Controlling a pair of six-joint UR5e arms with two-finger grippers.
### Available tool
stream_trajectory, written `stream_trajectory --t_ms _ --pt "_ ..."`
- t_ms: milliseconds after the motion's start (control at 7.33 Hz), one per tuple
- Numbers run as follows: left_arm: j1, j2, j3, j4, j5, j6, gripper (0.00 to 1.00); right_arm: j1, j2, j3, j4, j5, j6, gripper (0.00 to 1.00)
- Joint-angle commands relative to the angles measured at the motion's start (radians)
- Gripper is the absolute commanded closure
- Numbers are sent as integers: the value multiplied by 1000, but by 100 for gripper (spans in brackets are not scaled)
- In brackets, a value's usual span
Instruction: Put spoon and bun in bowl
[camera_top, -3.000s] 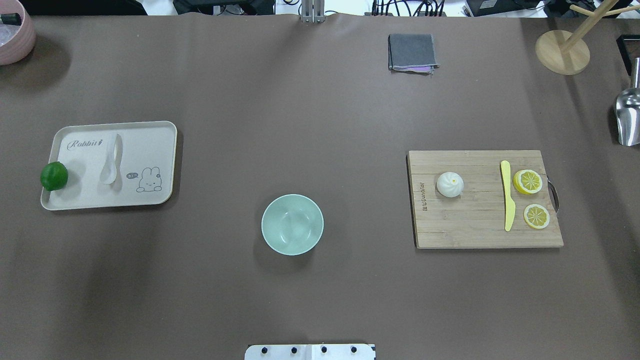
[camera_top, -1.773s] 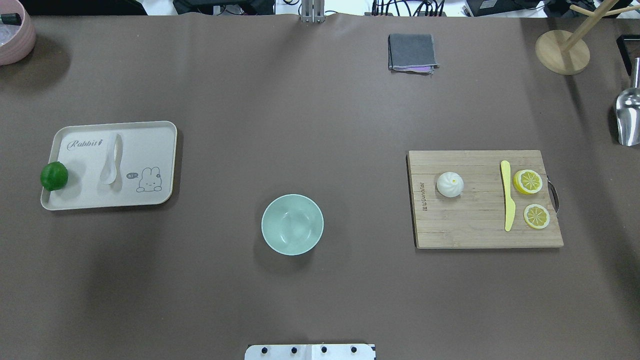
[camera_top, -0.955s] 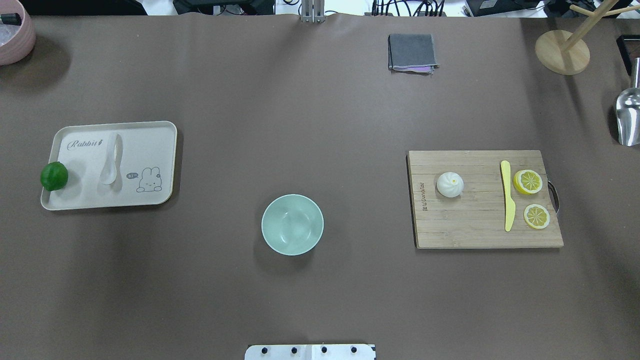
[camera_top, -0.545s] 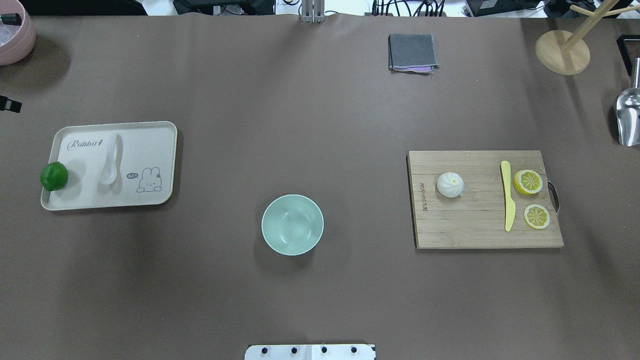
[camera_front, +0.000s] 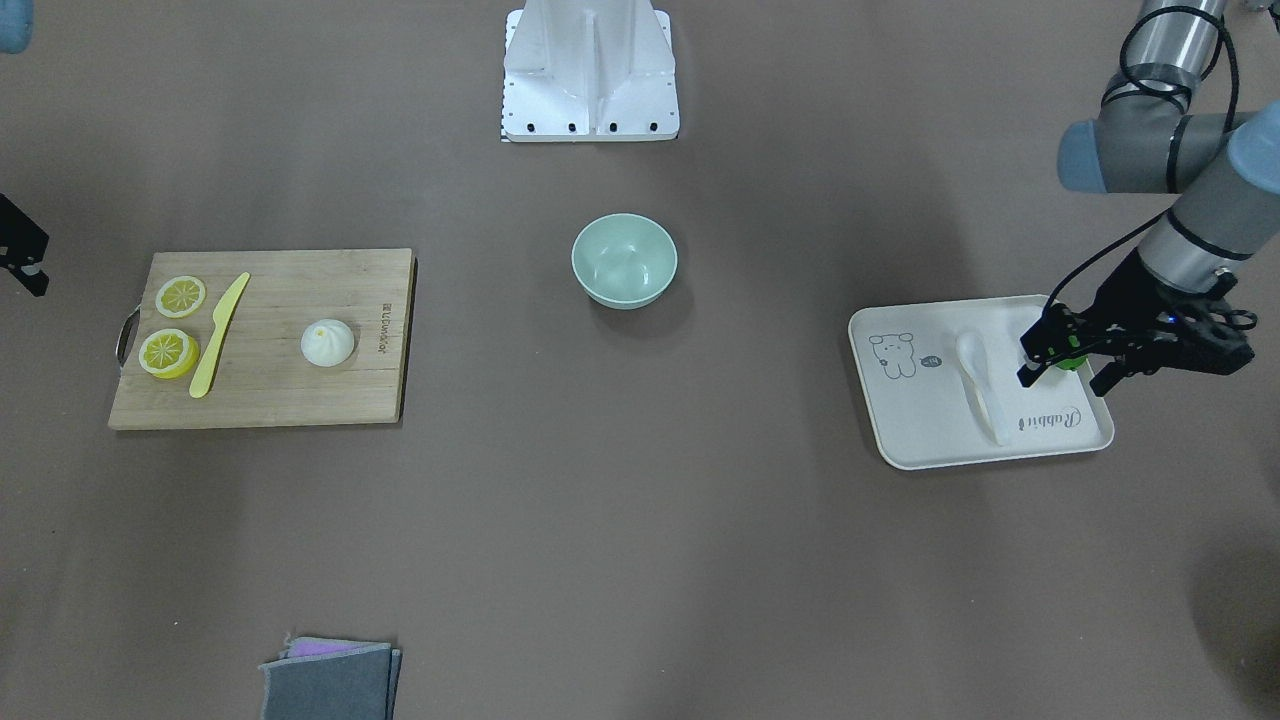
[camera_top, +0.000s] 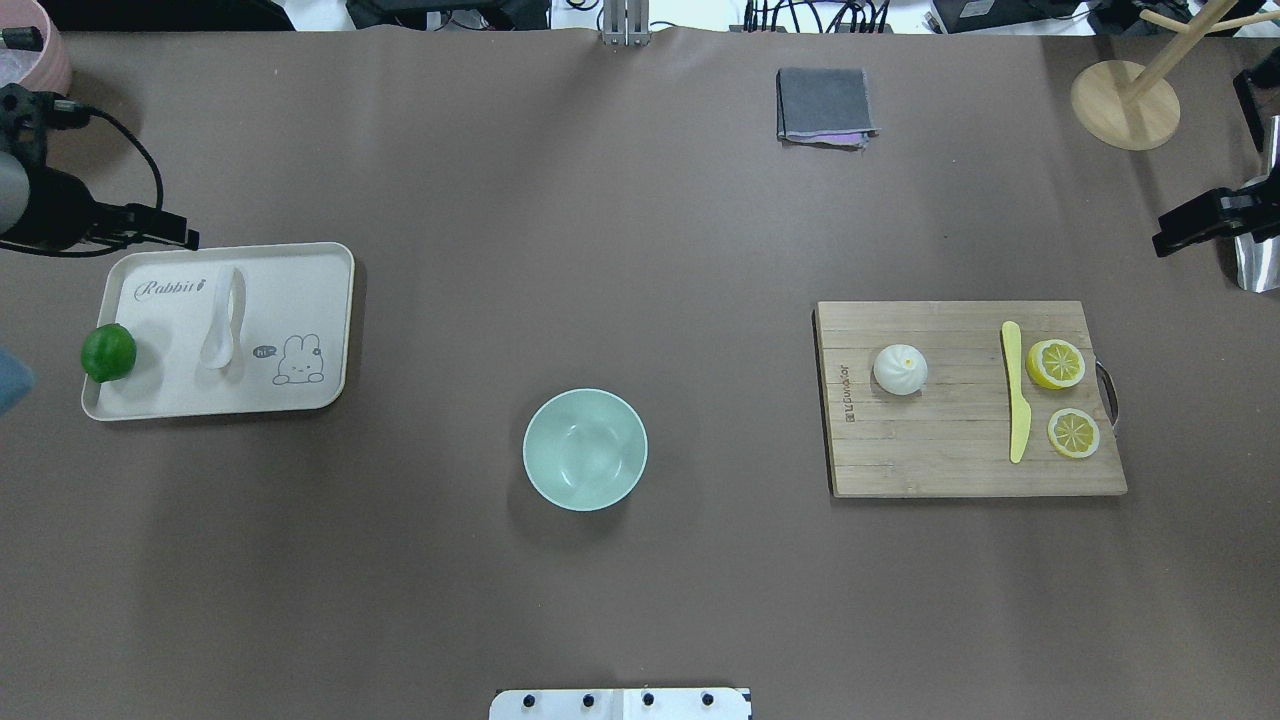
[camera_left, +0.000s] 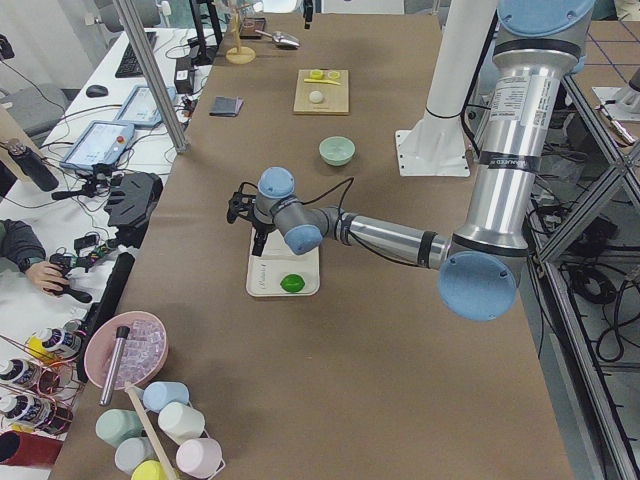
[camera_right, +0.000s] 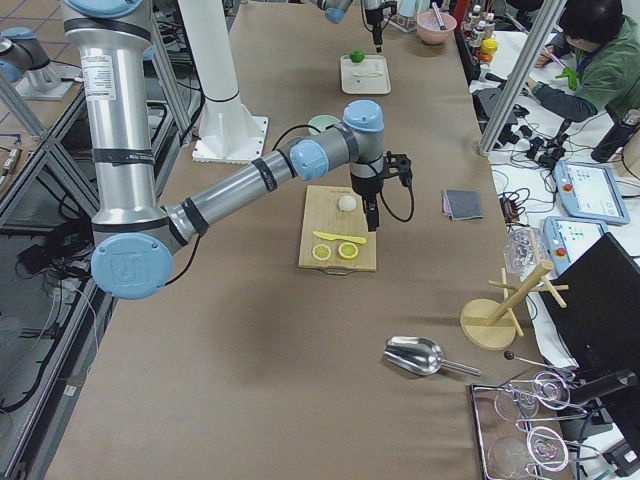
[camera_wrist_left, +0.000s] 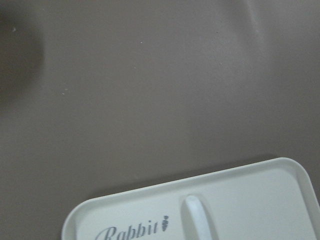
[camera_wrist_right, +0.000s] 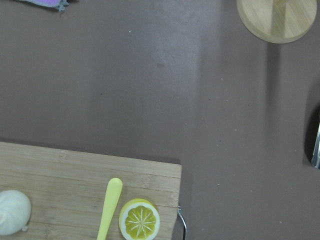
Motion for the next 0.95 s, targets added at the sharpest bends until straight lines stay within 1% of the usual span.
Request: stream_trajectory --t_ms 0,136,273,409,818 --pt "95 -39 58 -6 106 -44 9 -72 5 -4 44 -69 141 2" --pt "95 -43 79 -11 115 -39 25 -76 5 -2 45 -72 142 2" --pt "97 -42 89 -12 138 -35 37 -77 3 -2 45 -72 142 1" --pt "97 -37 95 -12 139 -34 43 -77 7 -1 46 -72 142 1" --pt "100 -33 90 -12 139 -45 44 -78 7 -4 45 -74 140 1"
